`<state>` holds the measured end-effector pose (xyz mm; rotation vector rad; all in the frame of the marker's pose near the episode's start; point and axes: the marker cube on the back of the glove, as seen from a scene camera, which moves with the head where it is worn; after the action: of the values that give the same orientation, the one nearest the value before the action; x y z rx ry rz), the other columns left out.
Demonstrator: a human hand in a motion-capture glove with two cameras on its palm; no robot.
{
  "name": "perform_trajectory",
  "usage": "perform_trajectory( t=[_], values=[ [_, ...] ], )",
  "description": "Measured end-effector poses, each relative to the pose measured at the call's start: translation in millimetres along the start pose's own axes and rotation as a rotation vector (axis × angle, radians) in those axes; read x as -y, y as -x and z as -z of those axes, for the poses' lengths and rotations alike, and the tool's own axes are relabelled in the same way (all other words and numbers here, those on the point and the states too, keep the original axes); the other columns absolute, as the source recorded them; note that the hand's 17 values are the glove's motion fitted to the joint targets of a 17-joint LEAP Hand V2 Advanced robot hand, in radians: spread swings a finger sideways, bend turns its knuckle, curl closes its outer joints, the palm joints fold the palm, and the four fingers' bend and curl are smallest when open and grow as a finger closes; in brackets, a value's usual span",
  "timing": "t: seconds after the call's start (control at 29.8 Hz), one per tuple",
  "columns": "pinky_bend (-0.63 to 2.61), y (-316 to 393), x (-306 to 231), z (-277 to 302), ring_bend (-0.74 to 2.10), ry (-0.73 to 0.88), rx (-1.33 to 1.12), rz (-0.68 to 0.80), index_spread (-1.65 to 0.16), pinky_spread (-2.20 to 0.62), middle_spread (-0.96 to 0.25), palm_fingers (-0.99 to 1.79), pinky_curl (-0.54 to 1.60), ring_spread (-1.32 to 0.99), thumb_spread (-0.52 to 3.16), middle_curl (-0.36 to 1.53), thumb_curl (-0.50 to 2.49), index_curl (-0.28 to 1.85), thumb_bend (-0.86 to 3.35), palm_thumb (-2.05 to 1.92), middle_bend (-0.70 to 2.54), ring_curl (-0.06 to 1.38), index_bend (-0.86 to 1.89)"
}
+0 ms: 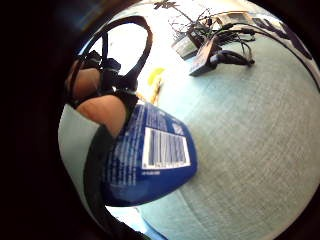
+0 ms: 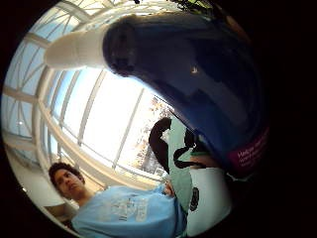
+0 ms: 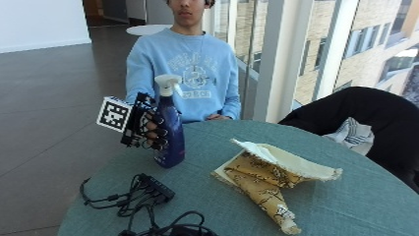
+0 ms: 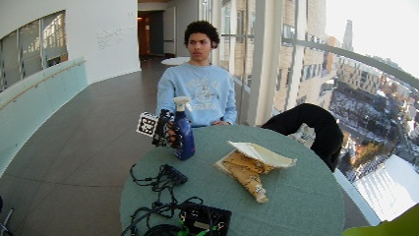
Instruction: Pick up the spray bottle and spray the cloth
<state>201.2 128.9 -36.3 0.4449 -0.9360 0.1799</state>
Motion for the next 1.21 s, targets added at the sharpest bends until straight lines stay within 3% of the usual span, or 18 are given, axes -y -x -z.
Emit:
perform_trajectory(
  t=[0.67,1.11,1.21],
  values=[
    [0.42,10.0,10.4,4.3,0.54,-0.081,-0.036,0.032,-0.29,0.16,-0.09,0.88,0.38,-0.05,0.89,0.4,0.48,0.19,-0.01,0.92,0.23,0.36,0.09],
    [0.42,71.3,55.8,-1.8,0.56,0.184,-0.297,0.034,-0.28,0.11,-0.09,0.94,0.38,-0.04,0.87,0.41,0.53,0.18,-0.02,0.94,0.24,0.37,0.07],
    [0.42,74.5,72.4,-12.2,0.57,0.212,-0.374,0.099,-0.28,0.1,-0.09,0.95,0.38,-0.04,0.87,0.41,0.53,0.17,-0.02,0.94,0.24,0.37,0.07]
  ],
)
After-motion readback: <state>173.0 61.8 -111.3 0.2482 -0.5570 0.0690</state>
